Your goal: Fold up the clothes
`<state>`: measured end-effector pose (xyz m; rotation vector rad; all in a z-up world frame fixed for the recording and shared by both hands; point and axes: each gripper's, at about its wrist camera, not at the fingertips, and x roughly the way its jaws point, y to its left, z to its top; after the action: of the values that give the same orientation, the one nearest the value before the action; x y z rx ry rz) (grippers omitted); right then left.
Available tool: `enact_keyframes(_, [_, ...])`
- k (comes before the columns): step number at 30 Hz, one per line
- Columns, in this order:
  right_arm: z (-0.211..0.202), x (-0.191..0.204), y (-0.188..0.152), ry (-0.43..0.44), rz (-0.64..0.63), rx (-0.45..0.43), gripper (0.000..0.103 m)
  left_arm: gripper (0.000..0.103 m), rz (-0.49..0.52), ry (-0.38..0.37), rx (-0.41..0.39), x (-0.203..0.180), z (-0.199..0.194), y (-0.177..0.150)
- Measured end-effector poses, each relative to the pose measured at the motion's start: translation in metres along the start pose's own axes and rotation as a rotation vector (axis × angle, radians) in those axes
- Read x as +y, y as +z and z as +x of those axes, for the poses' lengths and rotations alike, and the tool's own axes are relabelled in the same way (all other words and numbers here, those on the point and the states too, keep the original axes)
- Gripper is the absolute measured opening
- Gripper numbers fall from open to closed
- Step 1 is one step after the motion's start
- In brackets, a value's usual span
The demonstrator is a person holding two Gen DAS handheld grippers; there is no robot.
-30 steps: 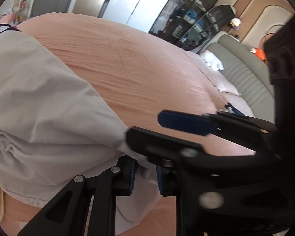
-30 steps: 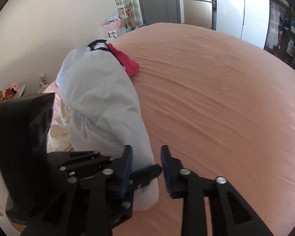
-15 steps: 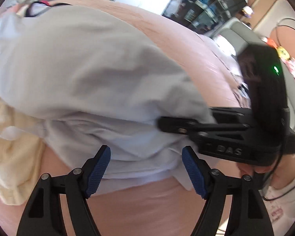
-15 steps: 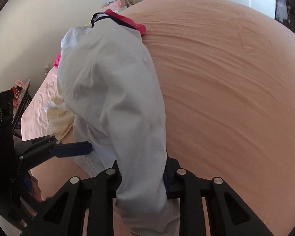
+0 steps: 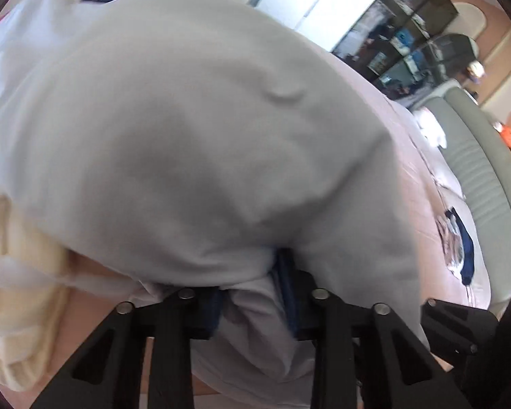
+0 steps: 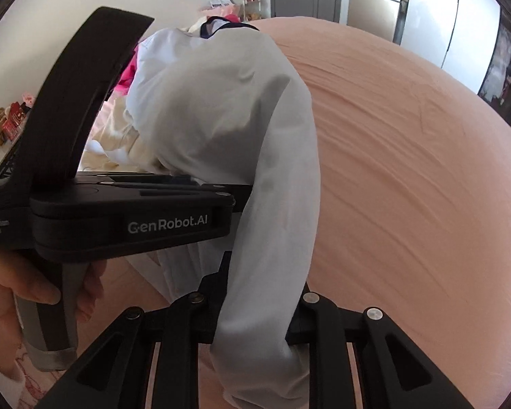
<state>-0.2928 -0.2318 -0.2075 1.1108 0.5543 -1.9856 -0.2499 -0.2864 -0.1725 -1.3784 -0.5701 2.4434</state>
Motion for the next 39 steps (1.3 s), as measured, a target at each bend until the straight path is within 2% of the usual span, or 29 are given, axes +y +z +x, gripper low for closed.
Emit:
enact_keyframes(5, [-0.037, -0.057, -0.032, -0.132, 0.082, -0.002, 0.016, 0.013, 0.210, -0.149, 0.077, -0.079, 0.002, -0.019])
enact_keyframes(9, [-0.083, -0.103, -0.088, -0.233, 0.117, 0.031, 0.016, 0.013, 0.374, -0.270, 0.140, -0.142, 0.005, -0.035])
enact_keyframes(12, [-0.124, -0.133, -0.134, -0.303, 0.199, 0.083, 0.016, 0.013, 0.381, -0.393, 0.225, -0.195, 0.017, -0.068])
enact_keyframes(14, [-0.145, -0.160, -0.161, -0.353, 0.273, 0.118, 0.016, 0.017, 0.389, -0.445, 0.296, -0.249, 0.050, -0.101])
enact_keyframes(16, [-0.162, -0.194, -0.182, -0.358, 0.401, 0.130, 0.020, 0.017, 0.440, -0.414, 0.335, -0.281, 0.063, -0.117])
enact_keyframes(18, [-0.185, -0.221, -0.190, -0.328, 0.540, 0.069, 0.027, 0.017, 0.462, -0.366, 0.319, -0.265, 0.038, -0.121])
enact_keyframes(20, [-0.202, -0.227, -0.196, -0.311, 0.573, 0.022, 0.042, 0.018, 0.405, -0.342, 0.282, -0.245, 0.020, -0.114])
enact_keyframes(21, [-0.205, -0.224, -0.199, -0.320, 0.554, 0.010, 0.050, 0.023, 0.346, -0.326, 0.259, -0.228, 0.011, -0.107])
enact_keyframes(23, [-0.206, -0.211, -0.201, -0.332, 0.496, -0.003, 0.052, 0.042, 0.229, -0.293, 0.210, -0.195, -0.008, -0.094])
enact_keyframes(24, [-0.206, -0.204, -0.202, -0.337, 0.467, -0.009, 0.052, 0.059, 0.163, -0.271, 0.173, -0.173, -0.019, -0.086])
enact_keyframes(25, [-0.203, -0.199, -0.199, -0.322, 0.452, -0.016, 0.052, 0.067, 0.092, -0.238, 0.130, -0.151, -0.027, -0.078])
enact_keyframes(27, [-0.202, -0.187, -0.193, -0.283, 0.433, -0.036, 0.053, 0.067, -0.039, -0.144, 0.040, -0.112, -0.035, -0.060])
enact_keyframes(30, [-0.213, -0.163, -0.191, -0.233, 0.407, -0.076, 0.053, 0.067, -0.148, 0.114, -0.046, -0.080, -0.025, -0.040])
enact_keyframes(31, [-0.217, -0.155, -0.190, -0.217, 0.398, -0.089, 0.053, 0.067, -0.171, 0.152, -0.053, -0.071, -0.019, -0.033])
enact_keyframes(33, [-0.225, -0.139, -0.188, -0.183, 0.381, -0.116, 0.057, 0.067, -0.204, 0.156, 0.005, -0.085, 0.026, -0.024])
enact_keyframes(34, [-0.223, -0.131, -0.191, -0.128, 0.358, -0.071, 0.057, 0.066, -0.208, 0.140, 0.049, -0.082, 0.037, -0.024])
enact_keyframes(36, [-0.200, -0.125, -0.208, -0.077, 0.321, 0.045, 0.057, 0.064, -0.138, 0.178, 0.068, -0.096, 0.042, -0.029])
enact_keyframes(37, [-0.187, -0.126, -0.218, -0.083, 0.310, 0.097, 0.057, 0.052, -0.099, 0.192, 0.079, -0.104, 0.044, -0.032])
enact_keyframes(39, [-0.158, -0.143, -0.232, -0.107, 0.319, 0.184, 0.057, 0.044, -0.015, 0.155, 0.117, -0.134, 0.048, -0.047])
